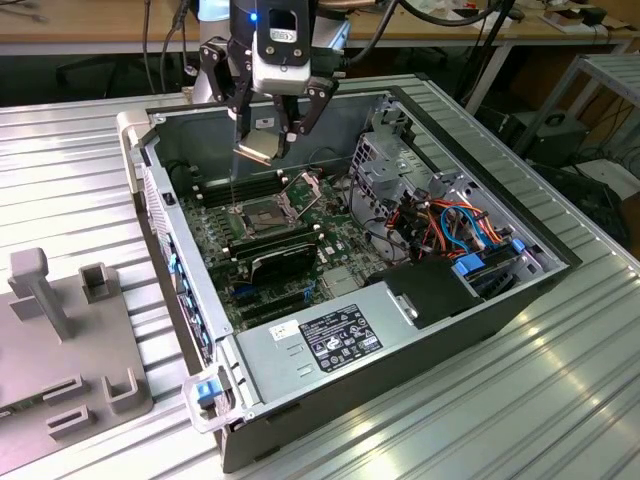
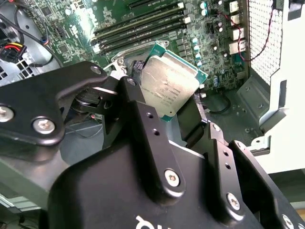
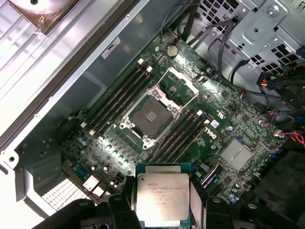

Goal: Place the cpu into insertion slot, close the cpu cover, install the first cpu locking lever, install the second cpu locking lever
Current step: 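Place the cpu into insertion slot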

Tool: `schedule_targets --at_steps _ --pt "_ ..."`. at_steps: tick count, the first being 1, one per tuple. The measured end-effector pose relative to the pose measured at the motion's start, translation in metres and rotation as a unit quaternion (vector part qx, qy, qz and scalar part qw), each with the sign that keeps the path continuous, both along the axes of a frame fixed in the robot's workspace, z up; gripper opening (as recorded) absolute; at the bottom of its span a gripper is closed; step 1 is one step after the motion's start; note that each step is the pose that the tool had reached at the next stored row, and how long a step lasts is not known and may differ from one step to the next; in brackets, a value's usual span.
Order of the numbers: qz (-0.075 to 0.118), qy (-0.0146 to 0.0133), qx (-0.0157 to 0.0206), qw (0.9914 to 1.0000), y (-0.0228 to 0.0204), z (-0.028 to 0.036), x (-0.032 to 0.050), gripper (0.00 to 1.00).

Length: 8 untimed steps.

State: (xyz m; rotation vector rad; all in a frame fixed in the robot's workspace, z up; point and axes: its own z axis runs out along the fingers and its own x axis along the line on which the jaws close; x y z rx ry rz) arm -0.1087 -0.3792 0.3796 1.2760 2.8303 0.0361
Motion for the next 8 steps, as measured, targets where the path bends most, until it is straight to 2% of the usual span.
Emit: schedule_targets --at_steps 2,4,8 --pt "-0.007 0.0001 -0.0001 0.99998 0.0047 -0.0020 0.0041 0.55" --pt "-0.029 0.0000 -0.0002 0.99958 0.0048 -0.0040 0.0049 0.55" --pt "-0.055 0.0000 -0.0002 0.99847 0.0048 -0.0061 0.0054 0.55"
